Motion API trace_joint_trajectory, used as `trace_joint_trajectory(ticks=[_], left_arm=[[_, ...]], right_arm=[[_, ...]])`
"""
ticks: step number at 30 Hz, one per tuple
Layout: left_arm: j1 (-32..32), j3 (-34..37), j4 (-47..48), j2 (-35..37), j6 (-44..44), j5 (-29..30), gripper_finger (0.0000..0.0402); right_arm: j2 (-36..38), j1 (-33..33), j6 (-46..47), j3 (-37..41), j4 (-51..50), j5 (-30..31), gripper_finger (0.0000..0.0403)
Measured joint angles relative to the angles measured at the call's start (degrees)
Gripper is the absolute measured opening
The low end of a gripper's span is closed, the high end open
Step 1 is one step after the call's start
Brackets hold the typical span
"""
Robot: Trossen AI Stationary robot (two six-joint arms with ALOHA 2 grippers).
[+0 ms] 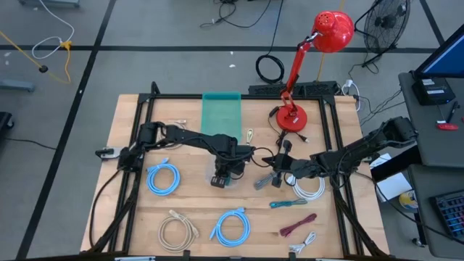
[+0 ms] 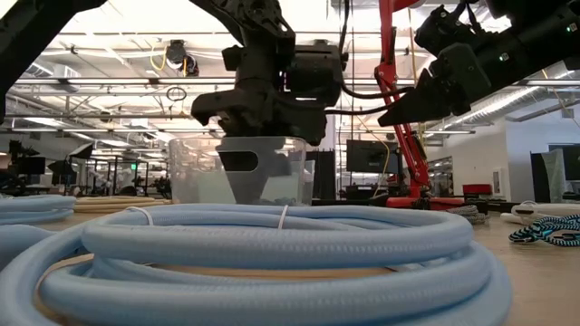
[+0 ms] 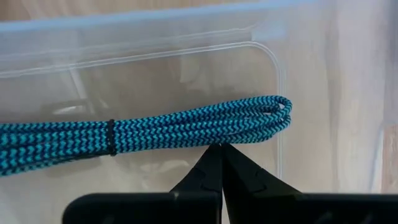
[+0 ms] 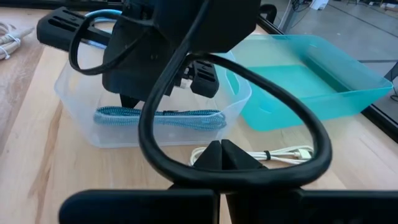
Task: Pick & Place USB Port
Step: Put the top blue black tied USB cable into the transparent bin
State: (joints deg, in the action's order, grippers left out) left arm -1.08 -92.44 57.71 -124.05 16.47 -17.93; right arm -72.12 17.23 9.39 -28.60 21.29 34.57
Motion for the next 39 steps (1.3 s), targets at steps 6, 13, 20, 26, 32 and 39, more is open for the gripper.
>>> trace_joint_trajectory(ticks=[6,13,20,26,32,39], left_arm=[[-0.01,0.01,-0.95,0.17,0.23,0.00,0.0000],[0.00,0.02,-2.66,0.21,0.37,0.00,0.0000],[0.00,0.02,-4.76,0.24,0.63,-0.02,0.0000],[0.00,0.00,-5.88,0.24,1.05,-0.02,0.0000],[-0.53,-0.02,-7.29,0.24,1.07,0.12,0.0000],[-1.87,-0.09,-2.90,0.92,0.38,8.71,0.0000]], right_arm=[[0.00,-0.01,0.00,0.00,0.03,0.09,0.0000],[0.00,0.00,0.00,0.00,0.05,0.15,0.0000],[0.00,0.00,0.00,0.00,0.03,0.17,0.0000],[0.00,0.00,0.00,0.00,-0.06,0.19,0.0000],[0.00,0.00,0.00,0.00,-0.06,0.36,0.0000],[0.00,-0.02,0.00,0.00,-0.06,0.36,0.0000]])
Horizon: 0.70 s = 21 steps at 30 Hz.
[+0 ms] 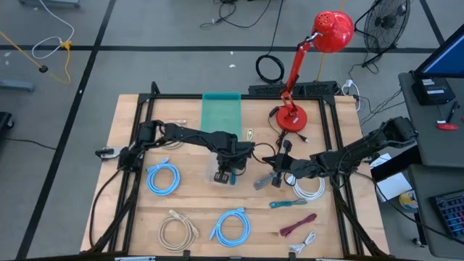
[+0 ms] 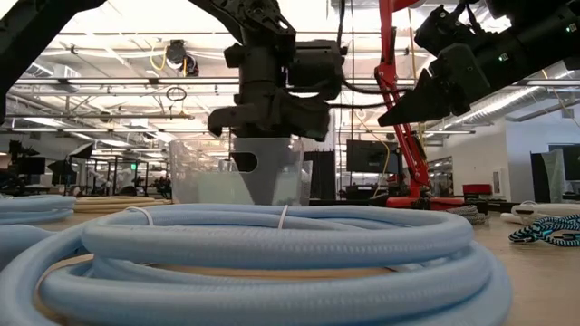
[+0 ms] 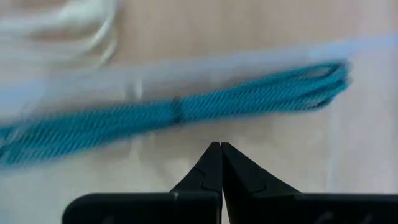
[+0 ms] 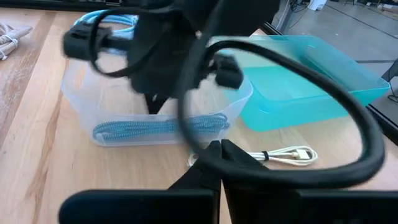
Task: Pick & Place USB Port
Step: Put the top blue black tied USB cable into the transparent bin
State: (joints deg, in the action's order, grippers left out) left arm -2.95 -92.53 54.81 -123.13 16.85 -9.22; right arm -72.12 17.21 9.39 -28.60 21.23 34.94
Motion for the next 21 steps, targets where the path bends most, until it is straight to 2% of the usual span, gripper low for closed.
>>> trace_joint_trajectory(ticks=[16,21], left_arm=[[-1.43,-0.04,-4.84,-0.03,0.64,0.23,0.0000],[-1.44,-0.04,-4.62,2.39,-0.02,1.63,0.0000]], right_arm=[[0.00,0.00,0.00,0.00,-0.04,0.00,0.0000],[0.00,0.00,0.00,0.00,-0.06,0.00,0.0000]])
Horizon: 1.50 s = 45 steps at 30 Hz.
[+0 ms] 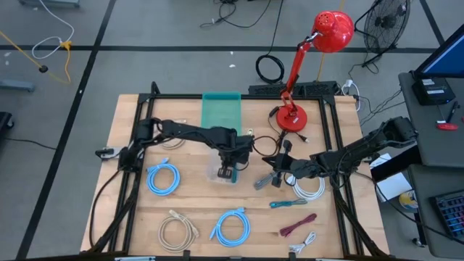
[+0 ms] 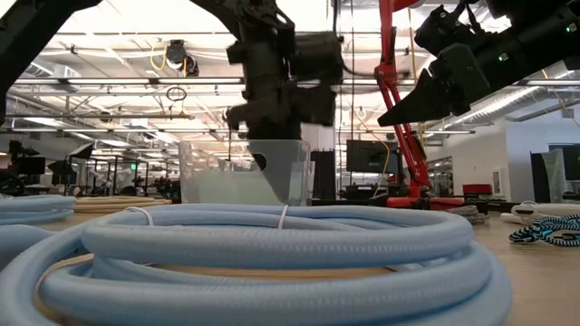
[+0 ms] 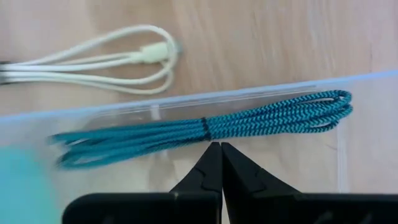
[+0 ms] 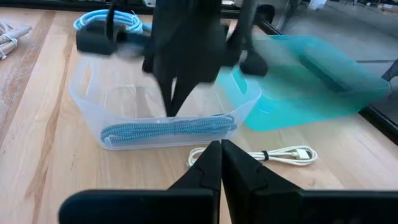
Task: Pick & Place USB Port
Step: Put the top blue black tied USB cable into the transparent bin, then put the white rolled USB cable into the blue bin
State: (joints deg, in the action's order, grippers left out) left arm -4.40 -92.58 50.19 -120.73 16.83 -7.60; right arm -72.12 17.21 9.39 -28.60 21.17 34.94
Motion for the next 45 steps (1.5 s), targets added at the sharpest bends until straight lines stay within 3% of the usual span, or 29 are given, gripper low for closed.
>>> trace_joint_trajectory(ticks=[7,16,21,27,31,36,41,45], left_arm=[[0.13,0.00,4.30,6.87,-2.77,4.75,0.0000],[4.36,0.00,10.78,20.86,-10.42,11.45,0.0000],[8.23,0.09,14.69,28.22,-16.89,19.20,0.0000],[13.31,0.98,18.54,32.31,-24.78,28.45,0.0000],[15.91,7.85,18.24,35.15,-29.73,31.62,0.0000],[16.29,22.79,15.38,40.59,-39.32,34.78,0.0000],[12.77,36.65,9.87,50.06,-49.91,36.98,0.0000],[6.39,43.58,6.54,59.66,-58.51,39.51,0.0000]], right_arm=[[0.00,0.00,0.00,0.00,-0.02,-0.02,0.0000],[0.00,0.00,0.31,0.00,-0.42,-0.20,0.0000],[0.00,0.00,0.37,0.00,-0.51,-0.22,0.0000],[0.00,0.00,0.42,0.00,-0.55,-0.43,0.0000],[0.00,0.04,0.42,0.00,-0.69,-0.46,0.0000],[0.00,0.04,0.42,0.00,-0.86,-0.46,0.0000],[0.00,0.07,0.42,0.00,-0.38,-0.46,0.0000],[-0.01,0.04,0.42,0.00,-0.27,-0.34,0.0000]])
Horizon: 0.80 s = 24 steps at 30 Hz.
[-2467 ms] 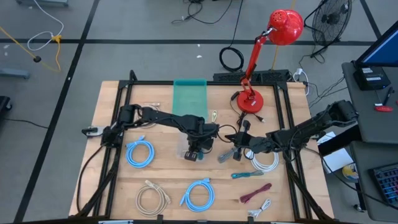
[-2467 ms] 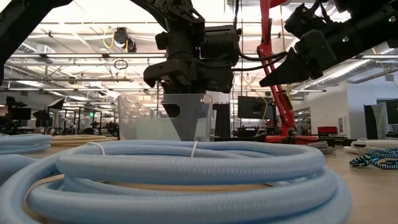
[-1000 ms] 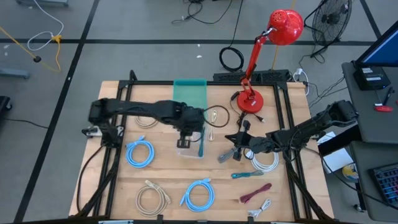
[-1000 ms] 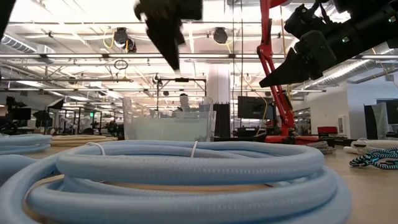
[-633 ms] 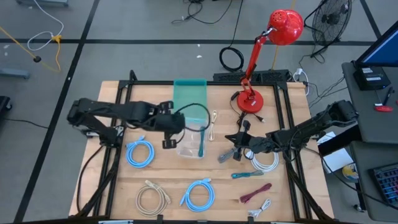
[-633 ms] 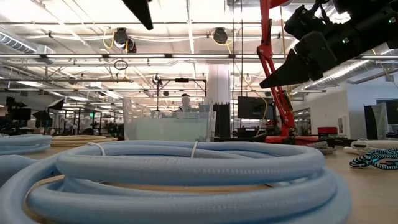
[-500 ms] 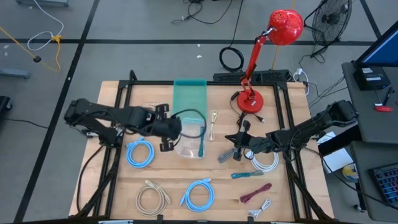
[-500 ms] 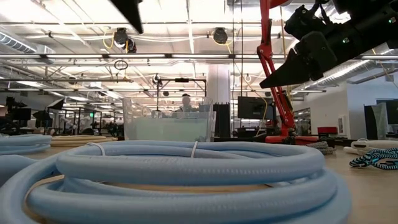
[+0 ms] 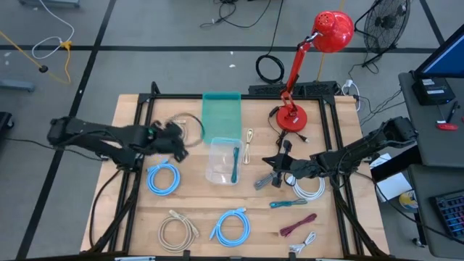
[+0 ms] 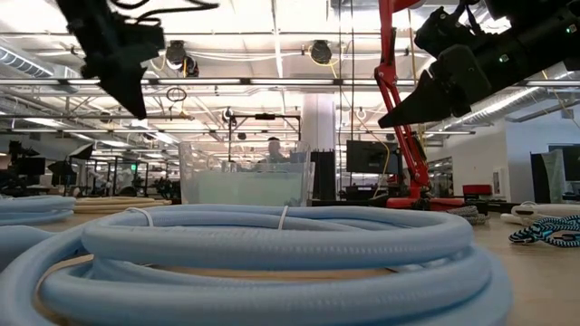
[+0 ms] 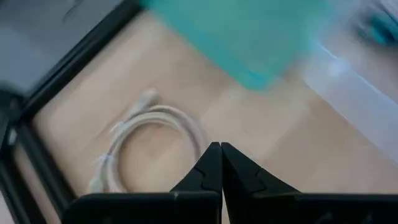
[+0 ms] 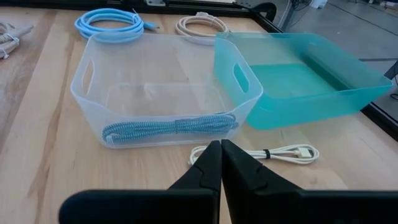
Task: Pick & Place USB Port
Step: Put the white rolled USB cable into the blue bin
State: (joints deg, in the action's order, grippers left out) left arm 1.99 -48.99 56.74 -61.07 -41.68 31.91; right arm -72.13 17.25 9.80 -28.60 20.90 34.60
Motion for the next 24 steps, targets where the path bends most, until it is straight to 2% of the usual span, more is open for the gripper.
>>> trace_joint_trajectory(ticks=[3,8,10,15,24], left_arm=[[-5.96,2.45,0.06,6.12,-1.50,-1.02,0.0000],[-15.34,3.43,0.28,10.65,4.80,-3.68,0.0000],[-18.84,3.43,0.08,10.78,7.60,-4.16,0.0001],[-27.92,3.43,-2.02,9.01,17.60,-12.07,0.0009],[-40.52,3.43,-4.60,6.94,28.17,-18.14,0.0009]], right_arm=[[-0.01,-0.02,0.00,0.00,0.11,0.06,0.0000],[0.01,-0.03,-0.15,0.00,-0.12,0.15,0.0000],[0.01,-0.12,-0.18,0.00,-0.16,0.14,0.0000],[0.00,-0.47,-0.18,0.00,-0.19,0.02,0.0000],[0.01,-0.47,-0.22,0.00,-0.57,0.08,0.0000]])
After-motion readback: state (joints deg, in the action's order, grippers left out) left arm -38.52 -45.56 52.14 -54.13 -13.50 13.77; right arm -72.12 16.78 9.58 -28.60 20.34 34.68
